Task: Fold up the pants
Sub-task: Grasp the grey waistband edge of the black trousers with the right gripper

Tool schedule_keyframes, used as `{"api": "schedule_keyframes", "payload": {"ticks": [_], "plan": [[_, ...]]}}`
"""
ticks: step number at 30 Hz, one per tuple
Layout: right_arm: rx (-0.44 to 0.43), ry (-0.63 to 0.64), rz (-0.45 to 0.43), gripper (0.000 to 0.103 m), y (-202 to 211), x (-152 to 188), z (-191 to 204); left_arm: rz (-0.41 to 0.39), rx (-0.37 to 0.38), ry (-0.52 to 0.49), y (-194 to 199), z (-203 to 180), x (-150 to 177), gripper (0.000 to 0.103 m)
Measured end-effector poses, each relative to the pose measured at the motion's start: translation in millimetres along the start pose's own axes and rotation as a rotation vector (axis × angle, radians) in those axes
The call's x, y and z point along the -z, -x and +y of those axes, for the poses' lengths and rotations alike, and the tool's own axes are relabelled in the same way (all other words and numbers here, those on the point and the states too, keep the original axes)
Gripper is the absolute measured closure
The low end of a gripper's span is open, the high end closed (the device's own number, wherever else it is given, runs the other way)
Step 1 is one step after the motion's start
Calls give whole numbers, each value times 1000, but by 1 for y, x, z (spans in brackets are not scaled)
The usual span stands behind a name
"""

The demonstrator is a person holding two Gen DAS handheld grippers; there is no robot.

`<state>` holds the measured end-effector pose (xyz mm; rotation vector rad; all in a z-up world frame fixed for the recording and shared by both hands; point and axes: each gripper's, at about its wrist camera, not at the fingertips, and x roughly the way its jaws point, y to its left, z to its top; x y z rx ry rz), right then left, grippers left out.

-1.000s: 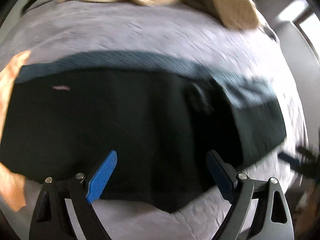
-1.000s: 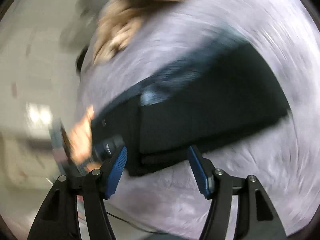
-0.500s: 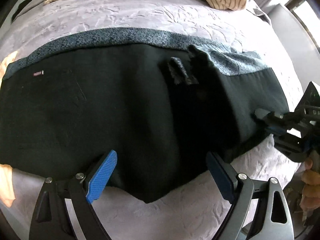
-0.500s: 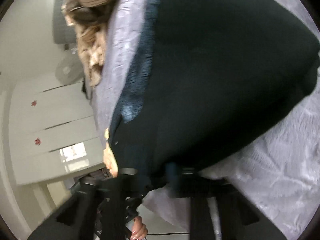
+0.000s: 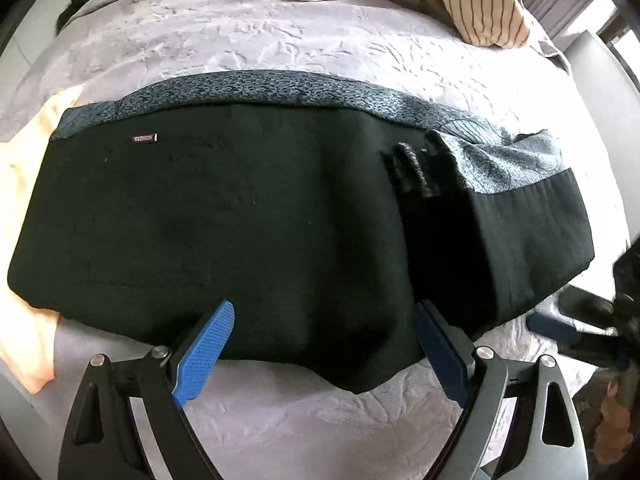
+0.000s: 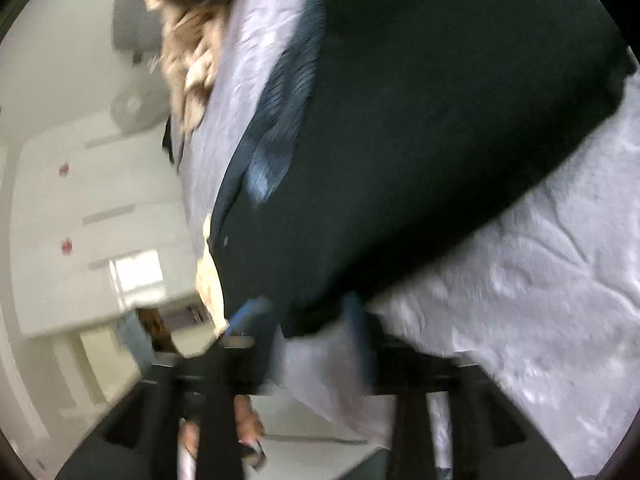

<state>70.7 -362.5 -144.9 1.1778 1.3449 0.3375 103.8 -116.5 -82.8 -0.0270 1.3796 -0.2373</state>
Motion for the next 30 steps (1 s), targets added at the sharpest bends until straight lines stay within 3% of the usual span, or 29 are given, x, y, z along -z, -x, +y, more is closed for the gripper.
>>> {"api": "schedule_keyframes", "payload": {"ticks": [3,8,9,11,12,16,19,23,25,27,30], "plan": [[25,12,0,39,-2,6,-1,1,2,11,-1,3,-3,11],[-46,-55,-46,52,-9,-4,-9,0,0,-6,0,-4,0,11],[-50,-68,-45,57,-12,-7,-11,5,-1,-10,-3,-7,-1,11],[-48,-108,-41,85,-13,-8,-21,11,-6,-9,-6,-9,0,11],[-52,-122,-43,89,-13,-9,-22,12,-8,-3,-6,-8,1,11],[-130,-134,-75,90,-7,-5,-12,-4,-10,14,2,-1,4,11],[-166,-168,-79,90,-25,-6,-11,-7,-27,31,4,6,4,11],[-47,-175,-37,87,-53,-6,-20,-7,-40,35,10,6,-2,11],[-41,-158,26,77,-51,-5,-14,-24,-41,18,18,1,-7,11],[24,-6,143,60,-40,-2,13,-32,-42,2,22,-7,-13,11],[8,241,152,58,3,-7,52,-49,-31,-25,26,-25,-28,11]]}}
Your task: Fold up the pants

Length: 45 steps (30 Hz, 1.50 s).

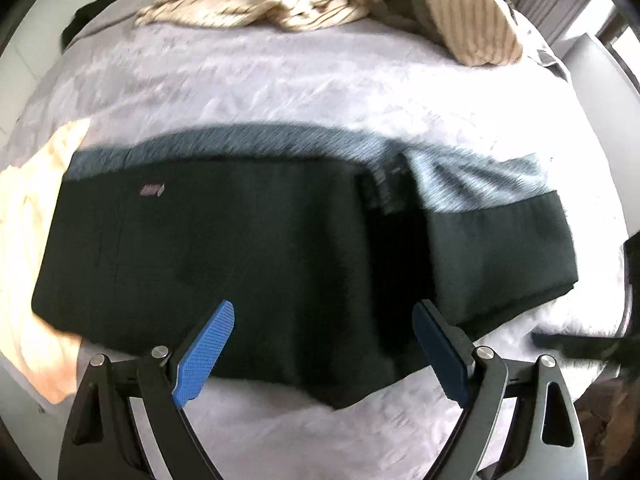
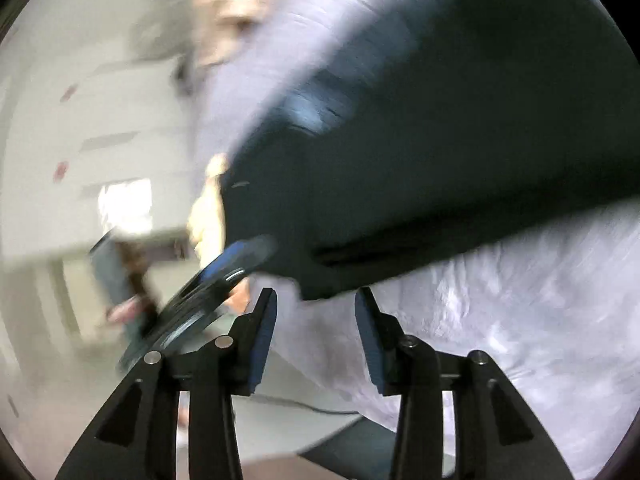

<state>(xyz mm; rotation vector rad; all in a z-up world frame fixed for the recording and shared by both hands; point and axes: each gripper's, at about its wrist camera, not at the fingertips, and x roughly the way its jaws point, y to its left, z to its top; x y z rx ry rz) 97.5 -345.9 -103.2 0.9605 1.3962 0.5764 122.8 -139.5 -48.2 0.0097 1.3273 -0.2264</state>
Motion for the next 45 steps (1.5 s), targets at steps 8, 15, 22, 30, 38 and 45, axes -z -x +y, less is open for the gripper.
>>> {"api": "schedule_keyframes", "payload": {"ticks": [8,15,22,30,38,45], "plan": [[230,-31,-310,57,113,-91,-67,-40,56,-72,-14,-74,-50,11],[46,-160,-225,58,80,-130,-121,-16,34,-86,-64,-117,-70,11],[90,-69,-209,68,78,-120,-81,13,-34,-92,-82,-93,-51,11],[555,92,-288,53,53,-116,-60,35,-60,-51,-86,-76,-39,8],[572,225,-301,63,79,-73,-11,48,-73,-20,-68,-48,-26,8],[598,238,-179,63,18,-44,-7,80,-96,1,-31,-26,-5,8]]}}
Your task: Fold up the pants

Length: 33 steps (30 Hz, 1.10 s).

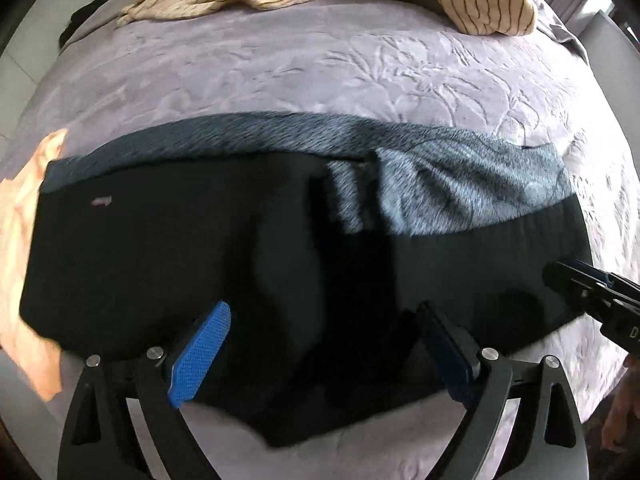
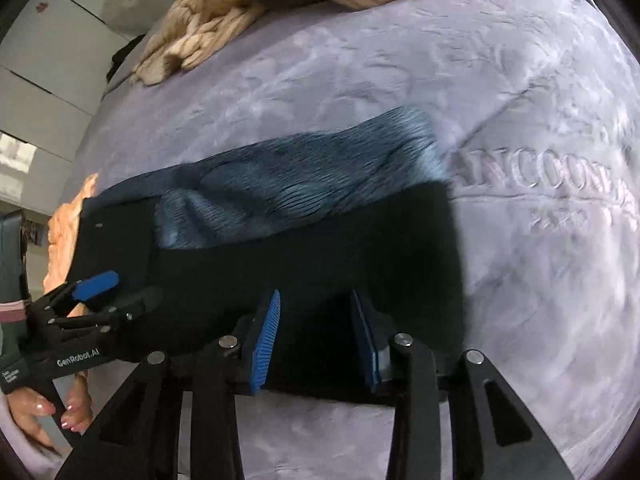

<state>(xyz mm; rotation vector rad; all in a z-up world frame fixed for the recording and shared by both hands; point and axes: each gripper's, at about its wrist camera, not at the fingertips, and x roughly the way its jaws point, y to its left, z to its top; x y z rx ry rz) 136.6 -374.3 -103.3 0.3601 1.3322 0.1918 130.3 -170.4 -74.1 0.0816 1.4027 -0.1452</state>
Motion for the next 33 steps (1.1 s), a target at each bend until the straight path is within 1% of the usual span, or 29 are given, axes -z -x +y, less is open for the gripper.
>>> {"api": "schedule_keyframes", "payload": {"ticks": [4,6,8,9,10,17,20,26,33], "plan": [[-13,15,38,63,3,11,20,16,-13,3,14,15,22,8],[-10,23,41,63,8,17,31,18,-10,7,21,23,32,8],[-8,20,49,59,12,24,40,17,-10,12,28,30,39,8],[-5,17,54,53,15,27,42,16,-7,16,33,35,44,8],[-2,15,59,51,20,32,43,15,-6,18,31,29,39,8],[34,29,107,49,28,54,67,2,6,20,48,44,52,8],[54,37,116,43,32,59,76,-10,8,14,54,49,54,8],[81,34,101,39,38,61,96,-38,30,-3,65,58,57,8],[121,38,91,39,37,68,119,-61,54,-13,71,76,60,8]]}}
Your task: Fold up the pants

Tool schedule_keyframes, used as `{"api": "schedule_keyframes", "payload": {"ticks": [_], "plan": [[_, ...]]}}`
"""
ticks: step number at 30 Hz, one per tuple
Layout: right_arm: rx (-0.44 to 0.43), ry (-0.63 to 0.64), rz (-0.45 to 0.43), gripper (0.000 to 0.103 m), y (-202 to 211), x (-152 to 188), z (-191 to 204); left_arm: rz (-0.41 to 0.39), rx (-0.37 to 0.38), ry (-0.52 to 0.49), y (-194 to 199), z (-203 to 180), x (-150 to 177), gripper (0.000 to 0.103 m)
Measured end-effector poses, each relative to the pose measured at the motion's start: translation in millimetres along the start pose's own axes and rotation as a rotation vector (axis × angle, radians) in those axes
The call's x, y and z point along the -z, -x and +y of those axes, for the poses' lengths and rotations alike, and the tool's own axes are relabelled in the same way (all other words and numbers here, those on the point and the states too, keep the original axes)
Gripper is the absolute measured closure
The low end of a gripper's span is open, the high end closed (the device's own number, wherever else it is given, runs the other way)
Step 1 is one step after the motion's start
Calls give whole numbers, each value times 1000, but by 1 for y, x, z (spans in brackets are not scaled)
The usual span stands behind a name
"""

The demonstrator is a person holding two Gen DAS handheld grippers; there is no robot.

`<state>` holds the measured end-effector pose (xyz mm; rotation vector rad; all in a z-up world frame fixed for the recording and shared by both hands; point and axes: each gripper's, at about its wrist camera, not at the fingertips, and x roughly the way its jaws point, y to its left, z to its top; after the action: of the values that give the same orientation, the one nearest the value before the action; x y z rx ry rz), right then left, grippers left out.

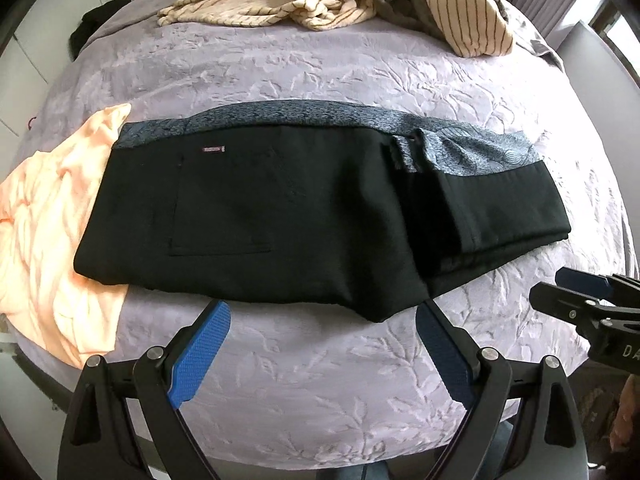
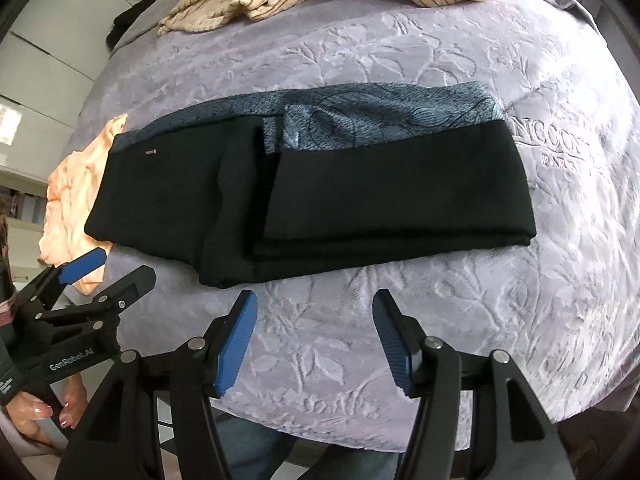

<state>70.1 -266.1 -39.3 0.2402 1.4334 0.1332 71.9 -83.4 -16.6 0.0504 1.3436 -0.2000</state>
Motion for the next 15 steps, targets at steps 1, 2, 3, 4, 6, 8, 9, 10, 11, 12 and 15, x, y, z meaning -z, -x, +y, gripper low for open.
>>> {"api": "schedule_keyframes", "payload": {"ticks": [1,2,3,4,6,8,9,10,11,12,15], "plan": [[7,1,4,39,-1,2,4,0,2,3,0,3,1,8],[13,1,9,39,-2,3,7,0,7,8,0,8,2,8],[17,2,11,39,-3,4,10,0,9,11,0,11,3,8],[21,5,10,39,-3,5,13,0,11,12,0,14,4,8],[33,10,6,39,-1,8,18,13,14,11,-2,20,8,8],[42,0,-4,36,3,12,20,30,16,1,-6,22,11,8],[45,-2,-12,33,5,13,20,35,16,-9,-7,22,12,8],[52,-5,-24,32,9,15,20,37,15,-18,-7,21,13,8],[58,-10,-34,32,13,15,18,36,13,-27,-7,20,14,8],[60,-16,-43,32,16,15,17,30,14,-32,-5,19,13,8],[70,-33,-76,32,26,14,12,-7,17,-31,4,17,9,8]]}}
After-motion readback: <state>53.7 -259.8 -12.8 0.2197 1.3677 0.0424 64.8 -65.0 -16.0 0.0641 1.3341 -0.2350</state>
